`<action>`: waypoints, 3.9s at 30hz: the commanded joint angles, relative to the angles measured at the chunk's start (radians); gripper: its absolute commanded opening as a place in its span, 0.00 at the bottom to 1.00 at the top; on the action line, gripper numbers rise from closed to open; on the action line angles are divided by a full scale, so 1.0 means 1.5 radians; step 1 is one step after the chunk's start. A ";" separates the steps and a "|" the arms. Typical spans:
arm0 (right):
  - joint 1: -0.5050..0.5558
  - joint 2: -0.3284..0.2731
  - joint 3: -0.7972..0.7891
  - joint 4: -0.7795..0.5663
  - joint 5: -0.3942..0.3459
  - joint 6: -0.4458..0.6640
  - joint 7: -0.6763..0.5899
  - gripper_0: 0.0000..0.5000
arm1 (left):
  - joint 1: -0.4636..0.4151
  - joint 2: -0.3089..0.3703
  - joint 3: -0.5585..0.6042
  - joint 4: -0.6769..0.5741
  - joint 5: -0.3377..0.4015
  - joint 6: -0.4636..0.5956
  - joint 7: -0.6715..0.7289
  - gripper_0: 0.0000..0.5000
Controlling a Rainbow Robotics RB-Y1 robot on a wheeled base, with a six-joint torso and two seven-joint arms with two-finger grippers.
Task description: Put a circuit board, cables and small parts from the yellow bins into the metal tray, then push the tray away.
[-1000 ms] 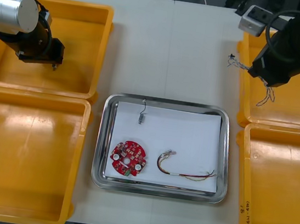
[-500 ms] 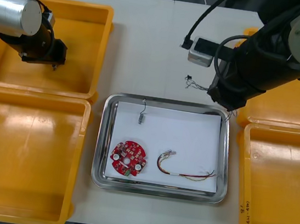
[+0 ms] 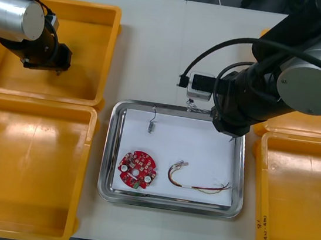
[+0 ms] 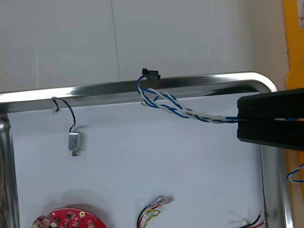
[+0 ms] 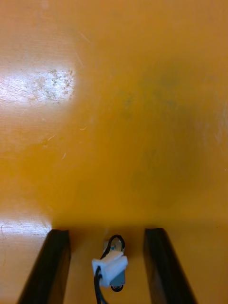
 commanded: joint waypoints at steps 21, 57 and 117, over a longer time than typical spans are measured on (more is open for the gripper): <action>0.124 0.034 0.110 -0.014 0.157 -0.131 0.063 0.00 | 0.005 -0.001 0.053 -0.091 0.008 0.109 -0.055 0.00; 0.139 -0.016 0.147 0.050 0.166 -0.281 0.097 0.00 | 0.003 -0.064 0.110 -0.425 -0.023 0.406 0.057 0.00; 0.041 0.047 -0.053 0.023 0.021 -0.021 -0.068 1.00 | 0.003 -0.064 0.093 -0.440 0.000 0.406 0.099 0.00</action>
